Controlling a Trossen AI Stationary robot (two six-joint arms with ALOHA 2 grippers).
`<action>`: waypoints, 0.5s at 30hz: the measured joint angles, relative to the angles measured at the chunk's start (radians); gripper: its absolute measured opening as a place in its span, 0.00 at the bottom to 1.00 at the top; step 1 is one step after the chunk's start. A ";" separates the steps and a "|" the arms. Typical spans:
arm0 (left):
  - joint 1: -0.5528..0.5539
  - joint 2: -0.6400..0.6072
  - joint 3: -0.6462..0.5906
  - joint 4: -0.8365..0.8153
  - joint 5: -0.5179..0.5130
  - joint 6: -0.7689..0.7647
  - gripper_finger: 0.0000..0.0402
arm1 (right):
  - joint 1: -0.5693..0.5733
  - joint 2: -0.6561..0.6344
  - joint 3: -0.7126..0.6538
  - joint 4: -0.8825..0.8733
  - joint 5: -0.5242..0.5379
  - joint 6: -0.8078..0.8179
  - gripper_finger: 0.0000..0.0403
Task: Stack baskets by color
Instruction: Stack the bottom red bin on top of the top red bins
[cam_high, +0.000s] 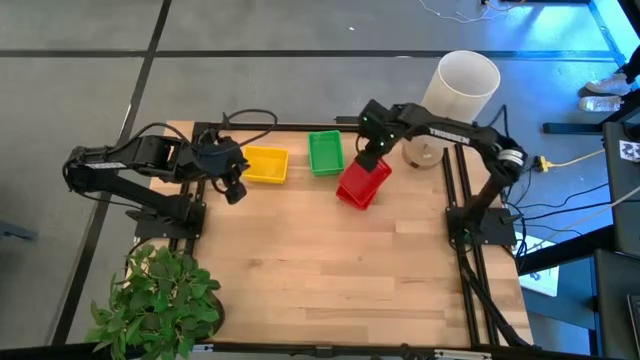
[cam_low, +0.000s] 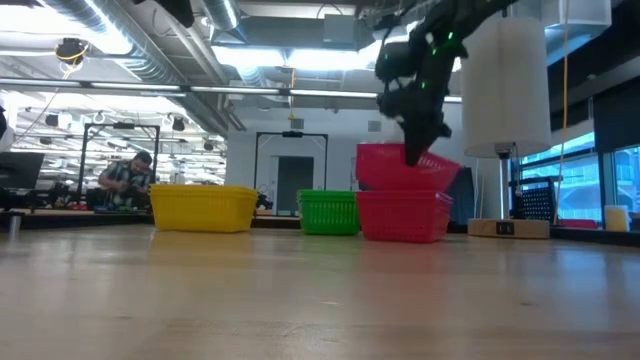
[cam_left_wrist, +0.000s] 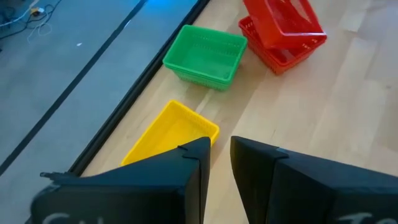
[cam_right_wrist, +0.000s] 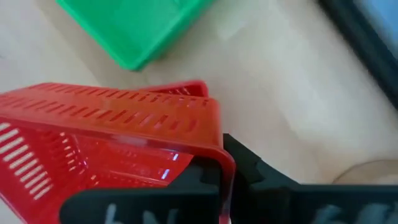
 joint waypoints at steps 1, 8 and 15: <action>0.000 0.000 0.000 0.000 -0.005 -0.007 0.14 | -0.011 0.017 0.000 -0.008 -0.024 -0.015 0.00; 0.027 0.000 0.000 0.000 -0.007 -0.022 0.14 | -0.026 0.068 0.000 -0.116 -0.094 -0.085 0.00; 0.053 0.000 0.000 -0.002 -0.007 -0.022 0.14 | -0.026 0.062 0.000 -0.153 -0.093 -0.132 0.01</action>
